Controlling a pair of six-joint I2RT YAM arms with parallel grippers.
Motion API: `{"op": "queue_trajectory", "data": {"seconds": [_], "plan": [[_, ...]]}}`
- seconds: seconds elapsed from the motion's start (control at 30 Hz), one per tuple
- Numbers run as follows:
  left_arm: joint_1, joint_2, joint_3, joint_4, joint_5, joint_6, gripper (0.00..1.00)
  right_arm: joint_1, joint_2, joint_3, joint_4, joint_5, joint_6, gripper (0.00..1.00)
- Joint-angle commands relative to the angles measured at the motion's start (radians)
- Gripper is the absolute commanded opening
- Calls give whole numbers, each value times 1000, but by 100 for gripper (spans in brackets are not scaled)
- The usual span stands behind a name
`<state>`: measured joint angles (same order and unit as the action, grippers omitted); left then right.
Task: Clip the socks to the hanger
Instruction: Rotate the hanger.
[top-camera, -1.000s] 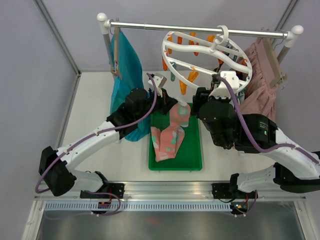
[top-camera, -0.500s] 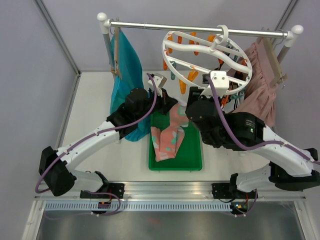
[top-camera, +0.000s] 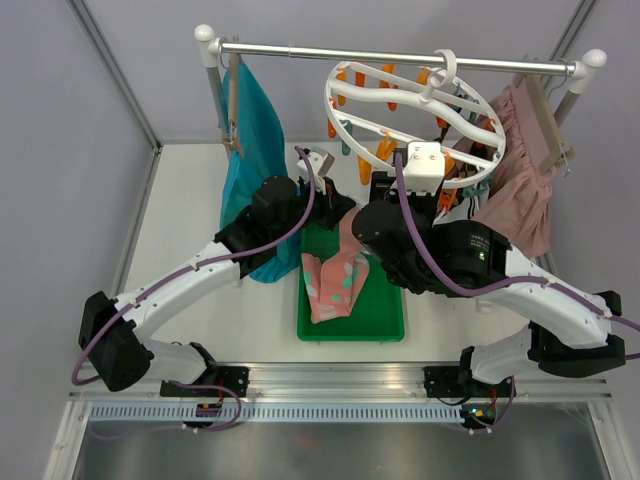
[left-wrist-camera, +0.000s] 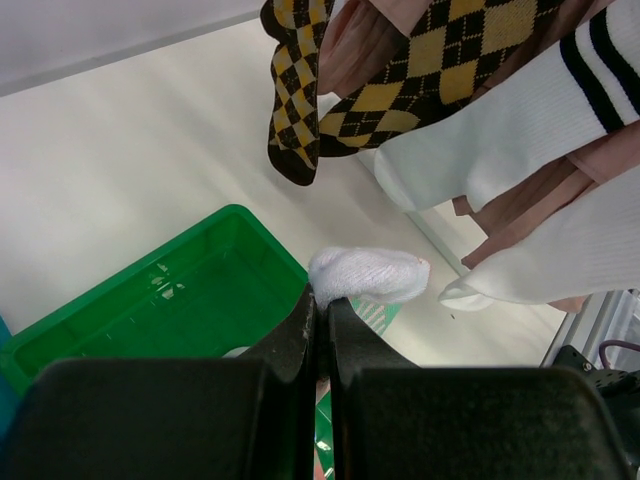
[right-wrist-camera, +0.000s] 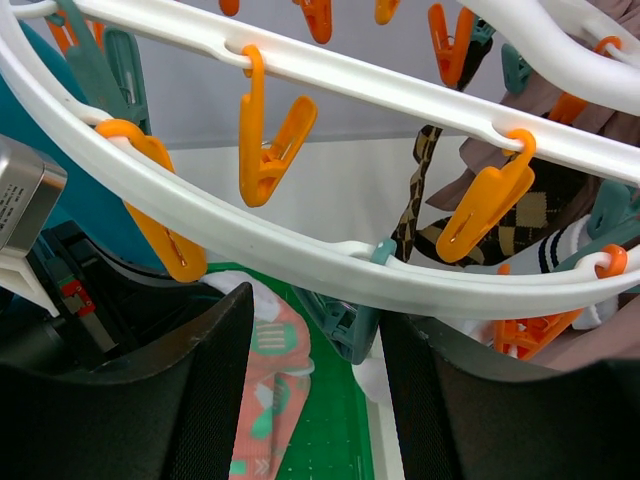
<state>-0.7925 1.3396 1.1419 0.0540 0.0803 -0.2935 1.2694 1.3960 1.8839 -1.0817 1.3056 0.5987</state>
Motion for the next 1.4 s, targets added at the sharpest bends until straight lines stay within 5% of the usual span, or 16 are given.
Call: {"op": "queue_trajectory", "data": {"seconds": [0.0, 0.4, 0.83, 1.37], "plan": [[-2, 6, 38, 23, 4, 10, 2, -2, -3, 37, -29, 58, 13, 60], [-2, 9, 39, 26, 15, 2, 2, -4, -15, 6, -64, 81, 59, 44], [-11, -46, -13, 98, 73, -47, 2, -2, -78, -100, 6, 81, 61, 0], [-143, -109, -60, 172, 35, -12, 2, -2, -176, -325, 363, 38, -66, 0]]}}
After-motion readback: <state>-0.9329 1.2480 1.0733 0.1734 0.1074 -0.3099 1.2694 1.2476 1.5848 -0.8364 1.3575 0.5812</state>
